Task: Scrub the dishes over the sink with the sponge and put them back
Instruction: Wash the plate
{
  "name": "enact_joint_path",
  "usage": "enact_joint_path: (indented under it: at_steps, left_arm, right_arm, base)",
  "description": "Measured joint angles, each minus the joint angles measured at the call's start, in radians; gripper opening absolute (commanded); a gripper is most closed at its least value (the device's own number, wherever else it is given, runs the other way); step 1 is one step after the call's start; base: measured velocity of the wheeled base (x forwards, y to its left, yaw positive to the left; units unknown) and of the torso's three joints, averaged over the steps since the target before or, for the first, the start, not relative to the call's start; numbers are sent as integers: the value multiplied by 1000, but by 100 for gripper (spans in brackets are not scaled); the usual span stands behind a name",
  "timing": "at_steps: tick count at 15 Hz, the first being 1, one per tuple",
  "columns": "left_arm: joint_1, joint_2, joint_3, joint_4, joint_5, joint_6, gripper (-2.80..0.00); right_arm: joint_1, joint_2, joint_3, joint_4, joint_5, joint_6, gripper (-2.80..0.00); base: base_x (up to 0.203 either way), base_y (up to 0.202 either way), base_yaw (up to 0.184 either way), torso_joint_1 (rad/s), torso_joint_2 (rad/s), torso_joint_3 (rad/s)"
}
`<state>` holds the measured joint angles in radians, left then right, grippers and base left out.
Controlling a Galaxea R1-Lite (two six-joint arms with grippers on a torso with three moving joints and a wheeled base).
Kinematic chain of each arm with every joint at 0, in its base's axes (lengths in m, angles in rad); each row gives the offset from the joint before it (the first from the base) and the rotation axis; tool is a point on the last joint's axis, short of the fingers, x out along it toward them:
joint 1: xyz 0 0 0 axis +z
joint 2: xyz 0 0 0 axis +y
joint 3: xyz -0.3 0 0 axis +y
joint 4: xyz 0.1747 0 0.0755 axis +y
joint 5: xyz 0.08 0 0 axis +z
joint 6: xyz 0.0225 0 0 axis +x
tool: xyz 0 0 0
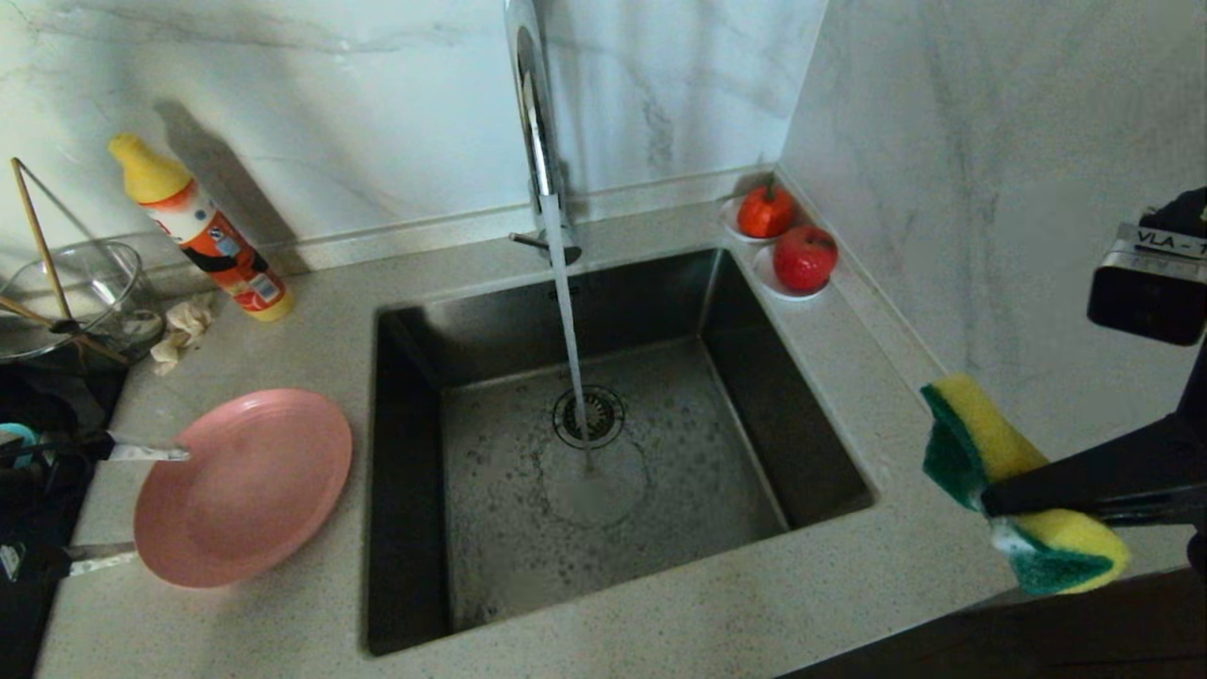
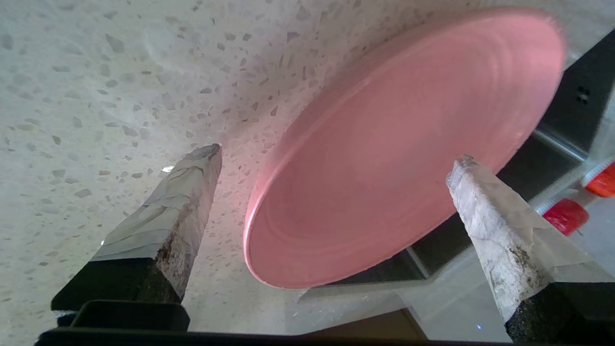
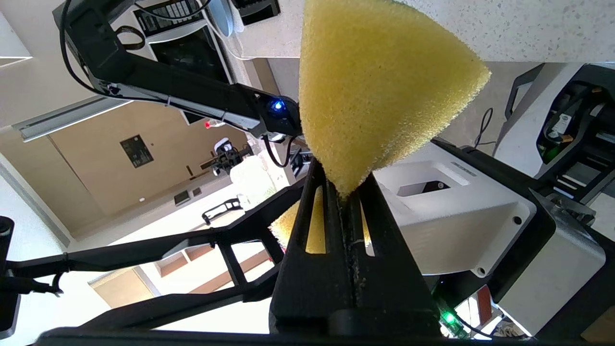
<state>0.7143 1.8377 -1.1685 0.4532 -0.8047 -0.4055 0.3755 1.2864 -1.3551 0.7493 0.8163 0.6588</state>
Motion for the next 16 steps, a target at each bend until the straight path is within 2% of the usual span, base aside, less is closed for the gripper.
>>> enact_joint_path:
  at_steps: [2,5,16]
  left_arm:
    - [1,0,4,0,-36,1,0]
    - [2,9,9,-11,-52,1,0]
    - [0,29,3,-27,-86,4,0]
  right_arm:
    - [0,0,2,0,0,0,-280]
    - [-7,0,3,0,0,-2,-280]
    - [-19,0,11,0,0,-11,-280]
  base:
    - [0,0,0,0,0,0]
    - [0,0,0,0,0,0]
    - [0,0,0,0,0,0]
